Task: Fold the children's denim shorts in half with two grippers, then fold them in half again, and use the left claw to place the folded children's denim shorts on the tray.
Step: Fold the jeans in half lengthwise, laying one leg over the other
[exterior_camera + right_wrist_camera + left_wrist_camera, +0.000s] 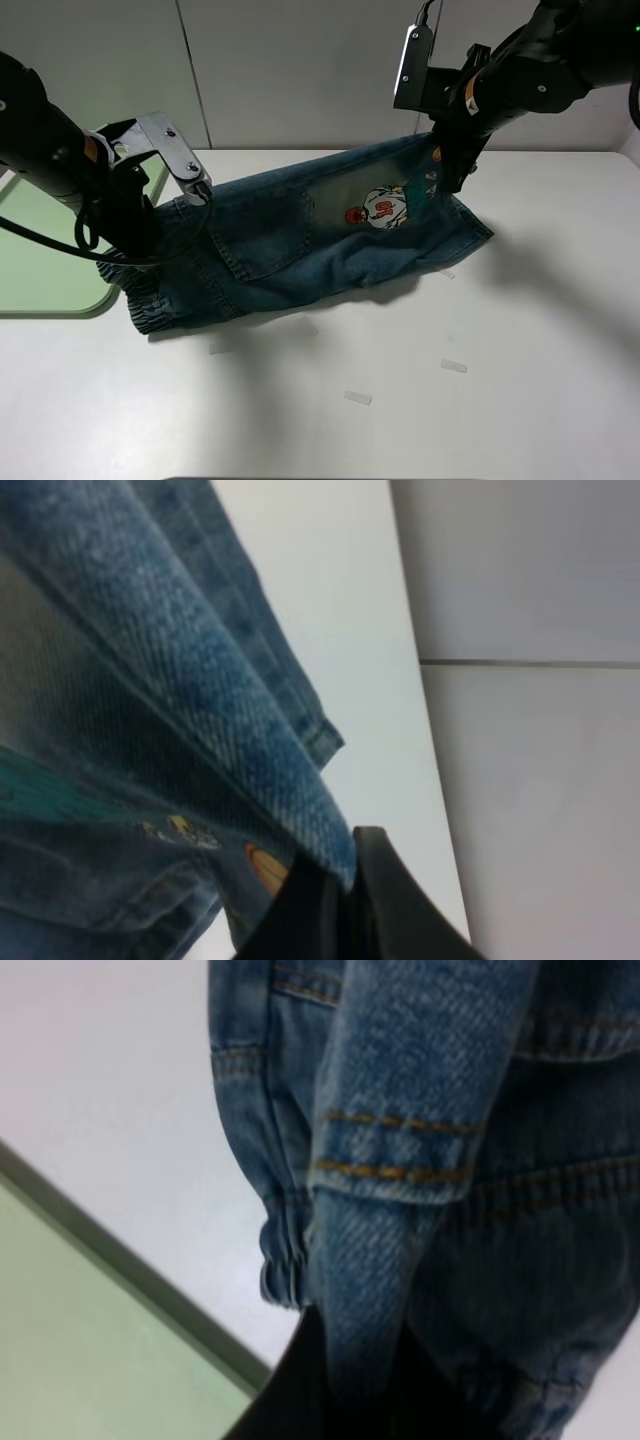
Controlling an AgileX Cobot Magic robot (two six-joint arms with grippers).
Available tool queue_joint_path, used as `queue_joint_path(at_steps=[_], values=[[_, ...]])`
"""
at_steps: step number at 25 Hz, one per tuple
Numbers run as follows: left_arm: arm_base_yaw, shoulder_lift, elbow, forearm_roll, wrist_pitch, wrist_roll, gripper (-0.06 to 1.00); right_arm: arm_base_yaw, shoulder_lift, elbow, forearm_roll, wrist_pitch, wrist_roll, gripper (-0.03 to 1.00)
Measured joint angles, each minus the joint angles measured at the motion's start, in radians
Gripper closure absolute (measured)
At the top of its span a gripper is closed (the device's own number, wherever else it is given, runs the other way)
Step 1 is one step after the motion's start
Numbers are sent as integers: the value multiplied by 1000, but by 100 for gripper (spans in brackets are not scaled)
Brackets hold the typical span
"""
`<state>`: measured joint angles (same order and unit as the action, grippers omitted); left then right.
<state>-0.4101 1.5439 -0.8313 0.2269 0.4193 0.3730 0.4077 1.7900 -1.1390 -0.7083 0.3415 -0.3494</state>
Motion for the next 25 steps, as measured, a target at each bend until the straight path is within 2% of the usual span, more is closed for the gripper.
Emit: queue_joint_path(at_steps=[9, 17, 19, 20, 22, 23, 24, 25], values=[[0, 72, 0, 28, -88, 0, 91, -65, 47, 0, 5, -80, -2, 99], [0, 76, 0, 38, -130, 0, 88, -77, 59, 0, 4, -121, -2, 99], [1, 76, 0, 44, -114, 0, 77, -79, 59, 0, 5, -122, -2, 99], [2, 76, 1, 48, -102, 0, 66, -81, 59, 0, 5, -119, -2, 96], [3, 76, 8, 55, -83, 0, 36, -94, 59, 0, 5, -102, -1, 76], [6, 77, 11, 56, -85, 0, 20, -103, 59, 0, 4, -95, 1, 58], [7, 78, 13, 57, -91, 0, 11, -109, 59, 0, 4, -94, 6, 45], [7, 82, 14, 58, -97, 0, 5, -115, 59, 0, 4, -96, 13, 38]])
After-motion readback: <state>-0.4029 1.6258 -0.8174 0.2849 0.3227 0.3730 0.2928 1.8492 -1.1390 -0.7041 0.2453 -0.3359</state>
